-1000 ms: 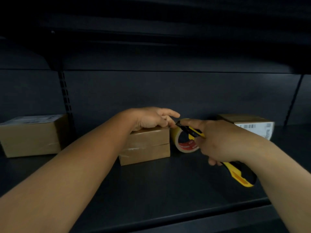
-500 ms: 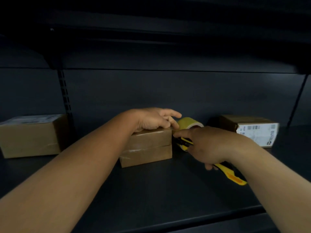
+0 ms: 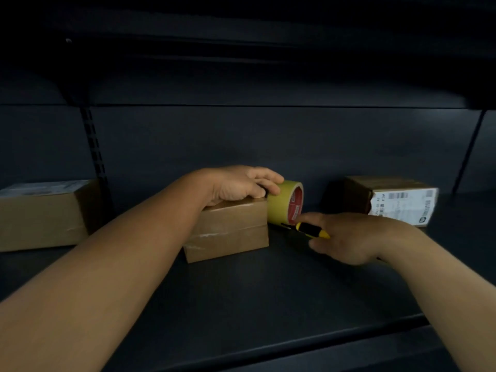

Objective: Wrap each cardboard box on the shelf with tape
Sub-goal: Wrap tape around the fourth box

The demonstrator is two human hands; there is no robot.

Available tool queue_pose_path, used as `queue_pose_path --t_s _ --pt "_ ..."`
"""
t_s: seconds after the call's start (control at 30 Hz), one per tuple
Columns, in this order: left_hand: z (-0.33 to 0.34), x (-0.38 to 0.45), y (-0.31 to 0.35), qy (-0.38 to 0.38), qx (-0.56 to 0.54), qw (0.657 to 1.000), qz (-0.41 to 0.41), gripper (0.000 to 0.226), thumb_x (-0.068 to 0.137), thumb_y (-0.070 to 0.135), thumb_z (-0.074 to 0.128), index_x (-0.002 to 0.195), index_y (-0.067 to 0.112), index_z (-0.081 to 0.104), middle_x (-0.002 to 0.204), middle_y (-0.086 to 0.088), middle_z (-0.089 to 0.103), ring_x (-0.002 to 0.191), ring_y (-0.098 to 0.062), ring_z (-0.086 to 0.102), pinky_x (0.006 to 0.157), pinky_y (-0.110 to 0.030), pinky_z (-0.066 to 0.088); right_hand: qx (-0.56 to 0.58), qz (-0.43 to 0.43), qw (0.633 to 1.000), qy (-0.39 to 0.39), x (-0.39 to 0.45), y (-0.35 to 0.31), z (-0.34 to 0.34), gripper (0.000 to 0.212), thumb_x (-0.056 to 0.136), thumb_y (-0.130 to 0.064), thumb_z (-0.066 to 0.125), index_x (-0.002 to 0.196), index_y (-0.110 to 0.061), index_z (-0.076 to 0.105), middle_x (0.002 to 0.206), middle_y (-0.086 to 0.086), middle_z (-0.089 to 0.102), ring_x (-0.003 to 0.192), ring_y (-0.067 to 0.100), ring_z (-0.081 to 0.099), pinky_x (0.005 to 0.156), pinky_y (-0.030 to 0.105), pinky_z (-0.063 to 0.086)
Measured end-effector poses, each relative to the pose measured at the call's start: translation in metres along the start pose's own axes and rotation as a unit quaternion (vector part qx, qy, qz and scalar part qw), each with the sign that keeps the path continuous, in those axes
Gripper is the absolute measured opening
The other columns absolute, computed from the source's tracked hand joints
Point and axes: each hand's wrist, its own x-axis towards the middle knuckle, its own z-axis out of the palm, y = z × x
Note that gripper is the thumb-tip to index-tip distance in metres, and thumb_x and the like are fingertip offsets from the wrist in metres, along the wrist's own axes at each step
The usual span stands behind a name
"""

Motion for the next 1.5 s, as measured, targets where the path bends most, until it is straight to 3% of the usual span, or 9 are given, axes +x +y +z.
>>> queue_pose_path --t_s 0.37,0.57,0.67,0.73,0.83,0.9,1.1,1.27,1.5 --pt "0.002 0.001 0.001 0.010 -0.013 1.000 -0.009 0.045 0.095 -0.003 0.043 0.129 0.025 0.054 0.118 0.011 0.060 0.109 -0.001 0.053 0.093 -0.019 0.042 0.008 0.011 1.000 -0.006 0.007 0.018 0.009 0.045 0.098 -0.046 0.035 0.140 -0.051 0.022 0.126 0.005 0.045 0.098 0.019 0.050 0.083 0.027 0.039" --pt "0.002 0.000 0.001 0.013 -0.014 1.000 -0.010 0.046 0.094 -0.003 0.044 0.128 0.027 0.054 0.123 0.010 0.059 0.114 -0.005 0.052 0.093 -0.020 0.042 0.015 0.016 1.000 -0.016 0.015 0.027 0.021 0.045 0.097 -0.044 0.034 0.138 -0.057 0.020 0.136 0.006 0.031 0.123 0.027 0.040 0.098 0.036 0.038" --pt "0.002 0.000 0.002 0.016 -0.017 1.000 -0.007 0.047 0.094 -0.004 0.043 0.130 0.025 0.052 0.122 0.009 0.058 0.111 -0.003 0.052 0.088 -0.016 0.042 0.020 0.008 1.000 0.003 0.019 0.027 0.019 0.047 0.095 -0.050 0.038 0.139 -0.055 0.021 0.136 0.005 0.031 0.129 0.028 0.033 0.104 0.040 0.035" --pt "0.003 -0.001 0.002 0.016 -0.013 1.000 -0.002 0.047 0.094 -0.004 0.044 0.131 0.024 0.052 0.121 0.009 0.058 0.108 -0.001 0.052 0.086 -0.015 0.043 0.058 -0.017 0.997 0.052 0.022 0.024 0.015 0.050 0.093 -0.051 0.043 0.139 -0.050 0.023 0.132 0.006 0.038 0.124 0.026 0.040 0.101 0.037 0.037" --pt "0.002 -0.002 0.002 0.017 -0.013 1.000 0.002 0.047 0.094 -0.003 0.044 0.131 0.024 0.052 0.120 0.011 0.058 0.110 -0.003 0.053 0.088 -0.016 0.044 0.190 -0.072 0.968 0.147 0.029 0.012 0.007 0.049 0.094 -0.042 0.047 0.139 -0.042 0.027 0.107 -0.001 0.057 0.094 0.014 0.056 0.081 0.026 0.042" --pt "0.002 -0.002 0.002 0.017 -0.014 1.000 0.003 0.047 0.095 -0.003 0.044 0.131 0.025 0.052 0.119 0.011 0.057 0.114 -0.006 0.052 0.094 -0.018 0.042 0.263 -0.083 0.945 0.177 0.033 0.002 0.003 0.044 0.096 -0.038 0.045 0.137 -0.040 0.030 0.102 -0.004 0.060 0.085 0.010 0.057 0.071 0.023 0.043" --pt "0.004 -0.001 0.000 0.015 -0.003 1.000 0.014 0.049 0.093 -0.003 0.045 0.128 0.030 0.053 0.119 0.011 0.059 0.116 -0.007 0.052 0.103 -0.024 0.038 0.394 -0.037 0.881 0.257 0.061 -0.016 -0.001 0.031 0.097 -0.036 0.045 0.124 -0.022 0.052 0.113 0.000 0.056 0.099 0.014 0.054 0.084 0.025 0.043" --pt "0.002 0.001 -0.005 0.024 -0.018 0.999 0.016 0.048 0.093 -0.002 0.046 0.123 0.034 0.055 0.125 0.008 0.059 0.121 -0.012 0.052 0.110 -0.034 0.035 0.514 -0.029 0.814 0.268 0.081 -0.019 0.001 0.020 0.085 -0.031 0.068 0.093 -0.013 0.063 0.086 0.001 0.063 0.077 0.011 0.058 0.070 0.027 0.048" --pt "0.002 0.003 -0.007 0.016 -0.019 0.999 0.029 0.049 0.092 -0.004 0.046 0.119 0.036 0.056 0.118 0.009 0.060 0.121 -0.016 0.052 0.107 -0.033 0.036 0.536 -0.048 0.800 0.263 0.087 -0.016 0.006 0.018 0.076 -0.020 0.078 0.083 -0.015 0.062 0.079 0.001 0.064 0.072 0.010 0.059 0.064 0.027 0.050"
